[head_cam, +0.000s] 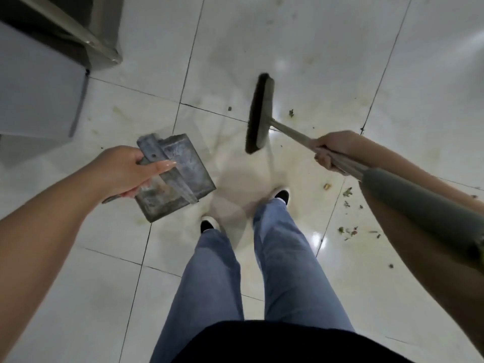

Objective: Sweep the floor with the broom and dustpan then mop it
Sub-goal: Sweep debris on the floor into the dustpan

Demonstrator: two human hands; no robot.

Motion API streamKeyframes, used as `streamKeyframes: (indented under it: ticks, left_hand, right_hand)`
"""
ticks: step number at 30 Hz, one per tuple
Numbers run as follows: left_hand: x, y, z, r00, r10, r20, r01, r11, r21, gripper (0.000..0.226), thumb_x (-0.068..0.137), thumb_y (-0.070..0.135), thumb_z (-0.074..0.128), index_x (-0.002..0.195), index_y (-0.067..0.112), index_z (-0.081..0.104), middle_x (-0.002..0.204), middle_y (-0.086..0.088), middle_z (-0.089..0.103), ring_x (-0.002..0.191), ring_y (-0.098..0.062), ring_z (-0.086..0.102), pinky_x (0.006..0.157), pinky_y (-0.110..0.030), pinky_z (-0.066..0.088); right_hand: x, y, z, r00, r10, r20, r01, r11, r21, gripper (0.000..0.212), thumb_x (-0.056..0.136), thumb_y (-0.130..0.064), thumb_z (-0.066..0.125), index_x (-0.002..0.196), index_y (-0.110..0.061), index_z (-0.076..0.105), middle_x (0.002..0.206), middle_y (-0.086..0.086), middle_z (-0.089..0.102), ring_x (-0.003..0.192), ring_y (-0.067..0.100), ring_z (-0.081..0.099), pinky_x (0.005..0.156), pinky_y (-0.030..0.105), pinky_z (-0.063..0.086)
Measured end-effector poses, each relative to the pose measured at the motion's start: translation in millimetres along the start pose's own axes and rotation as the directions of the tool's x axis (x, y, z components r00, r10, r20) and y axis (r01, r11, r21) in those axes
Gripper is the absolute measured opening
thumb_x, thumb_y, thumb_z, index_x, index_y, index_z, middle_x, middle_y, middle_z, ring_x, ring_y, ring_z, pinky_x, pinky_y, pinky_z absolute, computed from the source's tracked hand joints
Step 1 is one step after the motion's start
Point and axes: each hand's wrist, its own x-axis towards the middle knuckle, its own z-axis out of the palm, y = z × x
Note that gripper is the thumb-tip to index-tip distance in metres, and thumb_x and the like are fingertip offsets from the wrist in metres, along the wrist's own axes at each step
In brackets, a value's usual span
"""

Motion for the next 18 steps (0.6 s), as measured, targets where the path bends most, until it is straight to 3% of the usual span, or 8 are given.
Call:
streamKeyframes:
  ticks: [3,6,10,14,16,18]
  left_hand:
    - [3.0,34.8,-0.8,1.000,0.013,0.001,-0.013,1.000,-0.012,0.049,0.075,0.054,0.064,0.055,0.010,0.054,0.029,0.004,0.046,0.021,-0.005,0.037,0.029,-0.014,0.032]
    - [5.6,62.6,-1.6,0.999,0.032,0.025,-0.031,0.998,-0.056,0.051,0.073,0.053,0.066,0.051,0.010,0.049,0.031,0.002,0.045,0.025,-0.007,0.037,0.034,-0.018,0.034]
    - [14.0,95.1,-4.4,0.997,0.072,-0.015,-0.072,0.996,-0.052,0.053,0.074,0.056,0.066,0.051,0.011,0.050,0.033,0.001,0.045,0.030,-0.014,0.039,0.043,-0.020,0.035]
    - [27.7,115.4,-16.2,0.992,0.123,-0.022,-0.123,0.991,-0.044,0.054,0.072,0.057,0.065,0.054,0.008,0.053,0.032,0.001,0.045,0.025,-0.010,0.038,0.034,-0.015,0.033]
    - [34.5,120.5,-22.4,0.990,0.141,-0.024,-0.141,0.990,0.004,0.057,0.070,0.060,0.064,0.058,0.005,0.056,0.034,0.000,0.048,0.026,-0.011,0.039,0.039,-0.017,0.035]
    - [41.9,124.5,-28.2,0.985,0.164,-0.046,-0.160,0.984,0.079,0.059,0.070,0.063,0.063,0.057,0.005,0.058,0.033,-0.001,0.049,0.025,-0.011,0.040,0.041,-0.017,0.035]
  right_hand:
    - [-16.5,24.5,-80.4,0.993,0.076,-0.096,-0.074,0.997,0.020,0.018,0.103,-0.019,0.032,0.089,-0.009,0.040,0.032,0.000,0.043,0.020,0.006,0.038,0.024,0.010,0.031]
    - [-36.2,61.0,-137.3,0.982,0.093,-0.166,-0.078,0.993,0.094,0.007,0.102,-0.014,0.035,0.104,-0.008,0.036,0.047,0.005,0.041,0.020,0.006,0.037,0.024,0.009,0.031]
    - [-71.7,84.9,-182.8,0.985,0.154,-0.083,-0.114,0.925,0.362,0.022,0.103,-0.018,0.031,0.082,-0.012,0.036,0.036,0.001,0.037,0.019,0.007,0.036,0.022,0.010,0.031]
    - [-86.7,67.8,-180.6,0.993,0.111,-0.041,-0.091,0.937,0.336,0.018,0.102,-0.016,0.031,0.089,-0.009,0.041,0.037,0.001,0.041,0.019,0.006,0.037,0.022,0.012,0.032]
    - [-80.1,44.2,-161.9,0.998,0.064,-0.006,-0.060,0.961,0.269,0.013,0.102,-0.017,0.032,0.103,-0.011,0.044,0.042,0.000,0.040,0.021,0.005,0.037,0.023,0.011,0.032]
    - [-65.2,13.7,-139.9,0.996,0.024,0.081,-0.046,0.960,0.275,0.014,0.102,-0.021,0.033,0.098,-0.014,0.044,0.044,-0.002,0.039,0.022,0.004,0.037,0.026,0.009,0.032]
